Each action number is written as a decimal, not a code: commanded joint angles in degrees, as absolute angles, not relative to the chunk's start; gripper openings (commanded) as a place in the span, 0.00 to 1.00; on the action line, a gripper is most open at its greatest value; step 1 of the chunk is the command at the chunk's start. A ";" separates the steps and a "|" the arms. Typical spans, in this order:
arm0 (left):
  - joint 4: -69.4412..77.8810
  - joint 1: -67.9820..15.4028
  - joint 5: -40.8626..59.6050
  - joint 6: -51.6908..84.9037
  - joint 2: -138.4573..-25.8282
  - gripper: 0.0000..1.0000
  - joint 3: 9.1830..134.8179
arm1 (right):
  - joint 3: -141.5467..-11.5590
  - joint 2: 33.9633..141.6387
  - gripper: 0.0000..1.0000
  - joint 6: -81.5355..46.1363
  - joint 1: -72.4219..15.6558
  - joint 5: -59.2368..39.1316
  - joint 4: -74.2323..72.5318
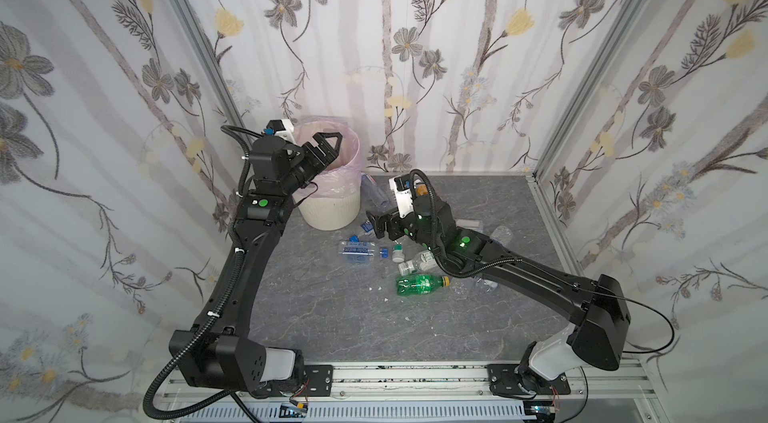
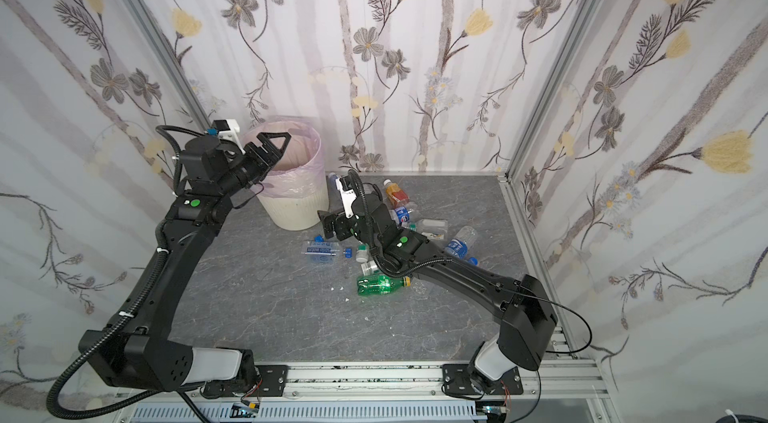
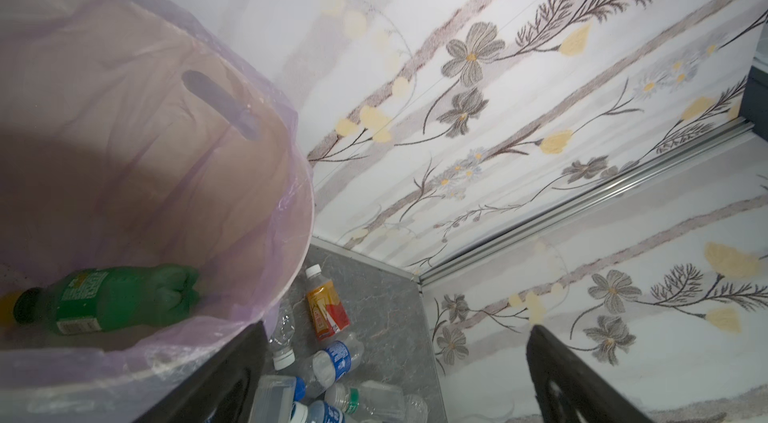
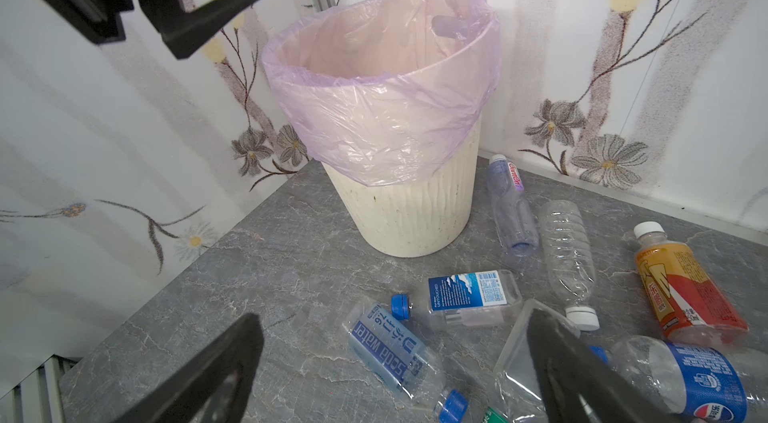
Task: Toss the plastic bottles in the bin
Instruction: 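Move the left gripper back down toward the bottle pile beside the right gripper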
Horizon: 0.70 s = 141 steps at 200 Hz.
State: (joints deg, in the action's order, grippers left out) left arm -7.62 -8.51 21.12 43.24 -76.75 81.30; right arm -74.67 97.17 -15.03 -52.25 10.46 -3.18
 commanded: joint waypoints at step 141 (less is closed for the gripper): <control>2.42 -33.27 -3.81 49.31 -67.95 1.00 49.72 | -52.75 85.63 1.00 -28.78 -42.97 13.61 0.87</control>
